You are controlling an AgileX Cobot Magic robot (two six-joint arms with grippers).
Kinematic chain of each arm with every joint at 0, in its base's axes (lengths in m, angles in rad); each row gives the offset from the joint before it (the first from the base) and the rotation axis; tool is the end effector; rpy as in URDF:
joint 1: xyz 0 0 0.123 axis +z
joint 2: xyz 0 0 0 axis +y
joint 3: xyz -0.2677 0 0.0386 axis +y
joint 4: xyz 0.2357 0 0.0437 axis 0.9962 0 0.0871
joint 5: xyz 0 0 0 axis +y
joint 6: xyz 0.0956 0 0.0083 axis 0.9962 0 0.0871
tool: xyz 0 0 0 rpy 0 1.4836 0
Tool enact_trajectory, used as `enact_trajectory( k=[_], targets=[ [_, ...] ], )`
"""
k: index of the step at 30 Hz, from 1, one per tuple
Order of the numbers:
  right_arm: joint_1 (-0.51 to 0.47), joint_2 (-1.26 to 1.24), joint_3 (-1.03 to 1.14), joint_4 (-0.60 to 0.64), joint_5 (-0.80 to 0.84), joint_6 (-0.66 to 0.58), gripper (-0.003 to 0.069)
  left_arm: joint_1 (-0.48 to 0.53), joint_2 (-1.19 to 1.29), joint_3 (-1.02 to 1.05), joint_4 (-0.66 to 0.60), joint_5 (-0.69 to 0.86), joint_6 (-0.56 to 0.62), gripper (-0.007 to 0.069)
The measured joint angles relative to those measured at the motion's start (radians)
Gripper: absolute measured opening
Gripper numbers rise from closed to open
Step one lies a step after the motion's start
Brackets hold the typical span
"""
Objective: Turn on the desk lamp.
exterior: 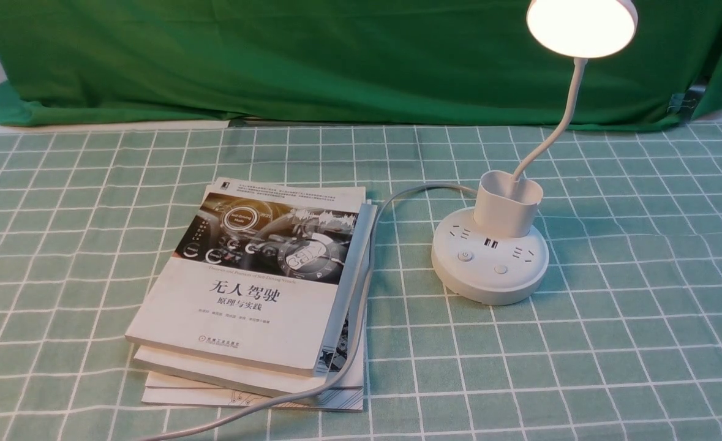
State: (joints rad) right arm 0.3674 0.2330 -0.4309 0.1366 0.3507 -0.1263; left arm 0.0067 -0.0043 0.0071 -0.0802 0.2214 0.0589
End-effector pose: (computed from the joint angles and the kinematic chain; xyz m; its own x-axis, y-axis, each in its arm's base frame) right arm 0.0606 0.0281 0.3055 -0.0592 -0.0206 -0.9980 -0.4023 0.9155 0.0050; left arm 0.0630 -0.0013 0.1904 -0.1361 -0.0203 -0.9905 0.0081 0.9997 -0.0216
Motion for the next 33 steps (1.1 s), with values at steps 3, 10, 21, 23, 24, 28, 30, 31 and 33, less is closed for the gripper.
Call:
enact_trajectory(
  k=[3, 10, 21, 23, 24, 28, 30, 31, 33],
  targets=[
    [0.000, -0.033, 0.058, -0.003, -0.053, 0.002, 0.0095, 0.000, 0.000, 0.000, 0.000, 0.000, 0.000, 0.0021],
    [-0.141, -0.120, 0.257, -0.049, -0.210, 0.100, 0.0111, 0.000, 0.000, 0.000, 0.000, 0.000, 0.000, 0.0021],
    [-0.407, -0.229, 0.437, -0.147, -0.183, 0.280, 0.0141, 0.000, 0.000, 0.000, 0.000, 0.000, 0.000, 0.0021],
    [-0.408, -0.230, 0.441, -0.154, -0.159, 0.285, 0.0145, 0.000, 0.000, 0.000, 0.000, 0.000, 0.000, 0.0021],
    [-0.407, -0.230, 0.442, -0.155, -0.151, 0.285, 0.0146, 0.000, 0.000, 0.000, 0.000, 0.000, 0.000, 0.0021],
    [-0.391, -0.230, 0.442, -0.157, -0.139, 0.285, 0.0150, 0.000, 0.000, 0.000, 0.000, 0.000, 0.000, 0.0021],
    [-0.388, -0.230, 0.442, -0.157, -0.139, 0.285, 0.0154, 0.000, 0.000, 0.000, 0.000, 0.000, 0.000, 0.0021],
    [-0.388, -0.230, 0.442, -0.158, -0.138, 0.285, 0.0158, 0.000, 0.000, 0.000, 0.000, 0.000, 0.000, 0.0021],
    [-0.388, -0.230, 0.442, -0.158, -0.137, 0.283, 0.0162, 0.000, 0.000, 0.000, 0.000, 0.000, 0.000, 0.0021]
  ],
)
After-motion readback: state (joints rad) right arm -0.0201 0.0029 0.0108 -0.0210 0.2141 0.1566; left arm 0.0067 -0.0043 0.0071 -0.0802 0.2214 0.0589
